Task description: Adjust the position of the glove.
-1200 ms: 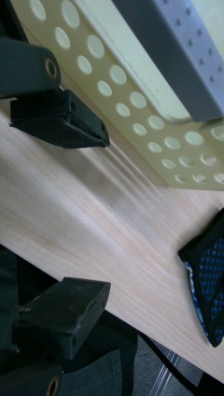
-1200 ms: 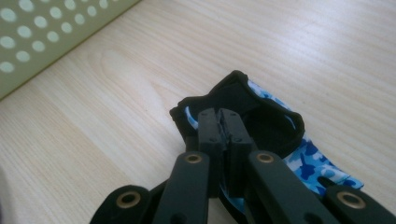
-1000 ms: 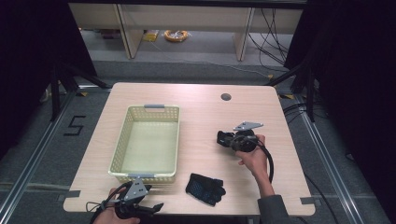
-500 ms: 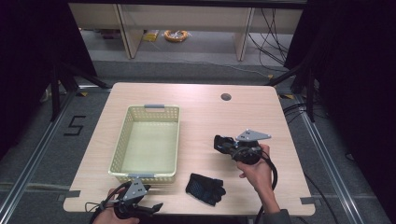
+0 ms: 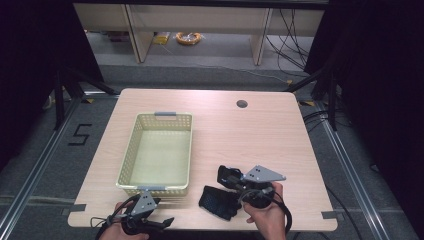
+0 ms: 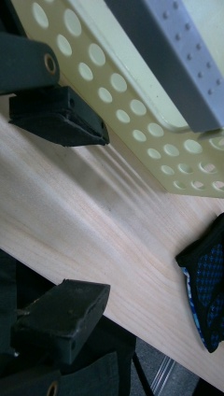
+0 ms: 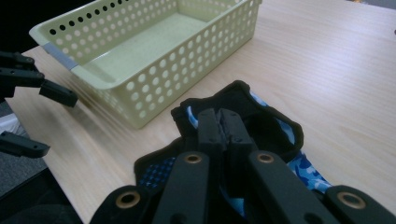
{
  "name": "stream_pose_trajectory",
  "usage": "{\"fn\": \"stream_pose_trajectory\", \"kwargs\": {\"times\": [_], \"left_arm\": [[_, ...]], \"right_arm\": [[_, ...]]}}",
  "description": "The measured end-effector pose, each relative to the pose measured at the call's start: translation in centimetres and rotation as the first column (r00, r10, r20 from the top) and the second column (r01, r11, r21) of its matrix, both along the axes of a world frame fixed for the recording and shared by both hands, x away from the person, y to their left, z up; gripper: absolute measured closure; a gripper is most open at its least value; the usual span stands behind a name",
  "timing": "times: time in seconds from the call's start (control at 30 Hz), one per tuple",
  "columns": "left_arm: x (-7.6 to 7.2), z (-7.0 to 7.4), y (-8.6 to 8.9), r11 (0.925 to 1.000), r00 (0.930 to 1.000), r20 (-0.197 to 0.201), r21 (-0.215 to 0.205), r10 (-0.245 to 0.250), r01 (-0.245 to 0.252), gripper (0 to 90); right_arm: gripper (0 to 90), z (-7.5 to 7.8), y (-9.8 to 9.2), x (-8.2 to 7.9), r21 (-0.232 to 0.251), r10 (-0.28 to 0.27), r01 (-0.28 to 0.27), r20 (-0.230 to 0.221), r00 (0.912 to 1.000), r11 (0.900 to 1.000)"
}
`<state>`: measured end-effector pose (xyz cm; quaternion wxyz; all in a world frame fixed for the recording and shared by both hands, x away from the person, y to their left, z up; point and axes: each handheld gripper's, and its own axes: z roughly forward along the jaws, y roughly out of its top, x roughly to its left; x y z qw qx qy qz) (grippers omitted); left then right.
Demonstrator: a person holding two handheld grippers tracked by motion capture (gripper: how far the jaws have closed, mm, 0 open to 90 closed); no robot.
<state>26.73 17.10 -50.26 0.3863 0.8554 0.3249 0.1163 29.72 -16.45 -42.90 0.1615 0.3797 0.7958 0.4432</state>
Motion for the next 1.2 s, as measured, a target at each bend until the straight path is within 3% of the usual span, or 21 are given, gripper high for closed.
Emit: {"fn": "stream_pose_trajectory", "kwargs": {"times": [0.13, 0.3, 0.37, 0.4, 0.5, 0.57, 0.73, 0.8, 0.87, 1.0, 1.03, 1.2], "left_arm": [[0.2, 0.2, 0.2, 0.9995, 0.9997, 0.016, 0.024, -0.018, 0.018, 22.9], [0.2, 0.1, 0.2, 0.9996, 0.9997, 0.018, 0.024, -0.018, 0.018, 23.0], [0.2, 0.1, 0.2, 0.9996, 0.9997, 0.018, 0.024, -0.019, 0.018, 23.0], [0.2, 0.2, 0.2, 0.9996, 0.9997, 0.018, 0.023, -0.019, 0.018, 23.0], [0.1, 0.1, 0.1, 0.9999, 1.0000, 0.004, 0.011, -0.004, 0.003, 23.0], [-0.1, 0.0, -0.1, 0.9998, 1.0000, -0.003, -0.019, 0.003, -0.003, 23.0], [0.0, 0.1, 0.0, 1.0000, 1.0000, -0.001, -0.005, -0.003, 0.003, 23.0], [0.0, 0.1, 0.1, 0.9998, 0.9999, 0.011, 0.019, -0.012, 0.012, 23.0], [0.1, 0.1, 0.1, 0.9996, 0.9997, 0.018, 0.024, -0.016, 0.015, 23.1], [0.1, 0.2, 0.1, 0.9994, 0.9995, 0.022, 0.027, -0.024, 0.023, 23.1], [0.1, 0.2, 0.1, 0.9994, 0.9995, 0.023, 0.027, -0.023, 0.023, 23.1], [0.1, 0.2, 0.1, 0.9994, 0.9995, 0.022, 0.028, -0.023, 0.023, 23.1]], "right_arm": [[89.2, -0.6, 0.8, -0.8, 0.008, -0.003, 0.003, -0.008, 1.0000, 1.000], [89.1, -1.3, 1.9, -1.6, -0.020, -0.012, 0.011, -0.023, 0.9997, 1.000], [89.1, -1.6, 2.3, -1.9, -0.051, -0.021, 0.021, -0.005, 0.9998, 0.999], [89.1, -1.7, 2.7, -2.1, -0.054, -0.026, 0.024, -0.031, 0.9992, 0.998], [89.1, -2.4, 3.6, -2.3, -0.073, -0.018, 0.016, -0.021, 0.9996, 0.997], [89.1, -2.7, 4.1, -2.4, -0.087, -0.016, 0.014, -0.032, 0.9993, 0.996], [89.0, -3.6, 5.0, -2.5, -0.110, -0.027, 0.024, -0.032, 0.9991, 0.994], [89.0, -3.9, 5.3, -2.5, -0.123, -0.027, 0.023, -0.027, 0.9993, 0.992], [88.9, -4.5, 5.6, -2.4, -0.135, -0.030, 0.023, -0.056, 0.9980, 0.991], [88.7, -5.7, 6.0, -2.1, -0.149, -0.024, 0.015, -0.058, 0.9981, 0.989], [88.5, -5.8, 6.2, -2.3, -0.145, -0.027, 0.014, -0.085, 0.9960, 0.989], [87.1, -6.6, 6.7, -2.4, -0.162, -0.016, -0.003, -0.114, 0.9933, 0.987]]}}
